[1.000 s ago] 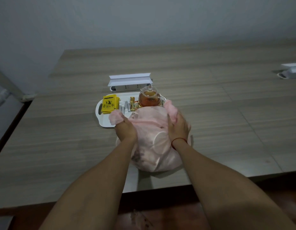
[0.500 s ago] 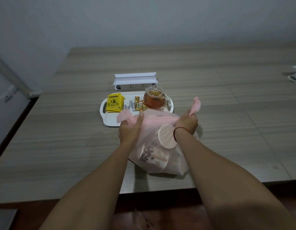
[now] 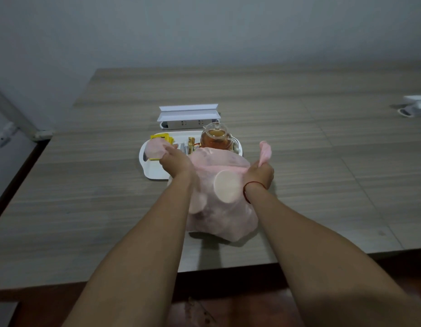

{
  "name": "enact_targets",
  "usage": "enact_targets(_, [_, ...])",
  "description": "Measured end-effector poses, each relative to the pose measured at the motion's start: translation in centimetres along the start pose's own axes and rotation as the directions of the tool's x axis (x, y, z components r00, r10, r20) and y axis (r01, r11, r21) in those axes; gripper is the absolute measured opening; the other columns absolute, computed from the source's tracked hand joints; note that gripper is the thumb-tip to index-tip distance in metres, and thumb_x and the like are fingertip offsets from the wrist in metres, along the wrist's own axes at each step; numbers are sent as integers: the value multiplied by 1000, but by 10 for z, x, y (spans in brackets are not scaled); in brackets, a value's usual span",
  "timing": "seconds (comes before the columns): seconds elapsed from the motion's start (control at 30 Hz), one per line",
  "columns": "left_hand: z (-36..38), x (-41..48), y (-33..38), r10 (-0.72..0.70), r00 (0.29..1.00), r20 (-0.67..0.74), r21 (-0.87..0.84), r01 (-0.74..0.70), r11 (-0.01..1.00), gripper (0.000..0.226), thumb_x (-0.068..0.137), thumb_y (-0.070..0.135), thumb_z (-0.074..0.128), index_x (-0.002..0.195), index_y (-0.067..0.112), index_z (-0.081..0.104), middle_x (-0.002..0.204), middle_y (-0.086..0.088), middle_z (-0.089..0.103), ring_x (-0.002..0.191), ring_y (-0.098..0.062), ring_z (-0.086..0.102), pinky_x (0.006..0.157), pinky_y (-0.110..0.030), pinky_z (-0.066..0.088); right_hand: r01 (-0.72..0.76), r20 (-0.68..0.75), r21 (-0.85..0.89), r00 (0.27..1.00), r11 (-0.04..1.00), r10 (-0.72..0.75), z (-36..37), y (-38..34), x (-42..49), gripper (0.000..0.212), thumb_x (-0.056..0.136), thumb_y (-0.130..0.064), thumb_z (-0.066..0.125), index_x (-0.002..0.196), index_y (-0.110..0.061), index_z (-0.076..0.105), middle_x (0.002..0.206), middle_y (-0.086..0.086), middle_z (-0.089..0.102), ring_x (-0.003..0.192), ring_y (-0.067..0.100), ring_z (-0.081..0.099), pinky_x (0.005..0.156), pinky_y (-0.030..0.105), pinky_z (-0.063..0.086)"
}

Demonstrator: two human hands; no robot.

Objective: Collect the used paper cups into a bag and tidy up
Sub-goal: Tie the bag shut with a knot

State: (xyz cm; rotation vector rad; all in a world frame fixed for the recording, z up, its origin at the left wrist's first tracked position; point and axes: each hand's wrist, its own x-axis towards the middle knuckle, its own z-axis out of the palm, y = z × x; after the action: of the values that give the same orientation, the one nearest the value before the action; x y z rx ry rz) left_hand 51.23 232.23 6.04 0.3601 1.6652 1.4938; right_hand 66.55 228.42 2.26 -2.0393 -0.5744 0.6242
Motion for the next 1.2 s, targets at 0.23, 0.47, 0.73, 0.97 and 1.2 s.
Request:
enact_targets(0.23, [-7, -31, -17, 324, 868, 377, 546, -490, 679, 47, 102, 28, 29, 107, -4, 64, 113, -26, 64, 108, -38, 57, 85, -36, 40, 351, 117, 205, 918, 914, -379, 0, -39, -23, 44, 83, 9, 41, 119, -4, 62, 115, 16, 67, 106, 30, 63, 89, 26, 47])
enact_targets(0.47, [-13, -44, -23, 359, 809, 465, 584, -585, 563, 46, 104, 30, 28, 115, 0, 60, 122, -22, 62, 115, -37, 55, 92, -39, 40, 452, 379, -97, 841, 887, -387, -1, -26, -38, 55, 91, -57, 32, 127, -24, 57, 123, 8, 66, 114, 30, 60, 96, 37, 48])
enact_targets(0.73, [-21, -40, -29, 344, 755, 558, 631, -655, 415, 43, 101, 28, 26, 99, 3, 62, 107, -18, 67, 98, -34, 59, 75, -34, 35, 495, 366, -112, 827, 862, -427, 1, -20, -42, 49, 99, -38, 35, 103, 1, 64, 102, 25, 68, 95, 39, 63, 83, 42, 52])
enact_targets(0.97, [-26, -39, -33, 223, 761, 610, 570, -616, 544, 36, 101, 24, 34, 120, 5, 57, 118, -14, 65, 109, -31, 59, 93, -40, 48, 450, 403, 97, 798, 888, -448, 5, -24, -39, 23, 96, -13, 47, 84, -2, 62, 76, 10, 57, 73, 21, 52, 65, 28, 39])
enact_targets(1.2, [-28, -43, -21, 120, 786, 607, 450, -464, 763, 26, 98, 12, 31, 80, 8, 48, 85, -13, 45, 81, -24, 40, 72, -39, 38, 279, 524, 33, 813, 960, -254, 9, -21, -44, 40, 96, -24, 26, 86, -5, 59, 92, 13, 60, 86, 24, 51, 80, 30, 44])
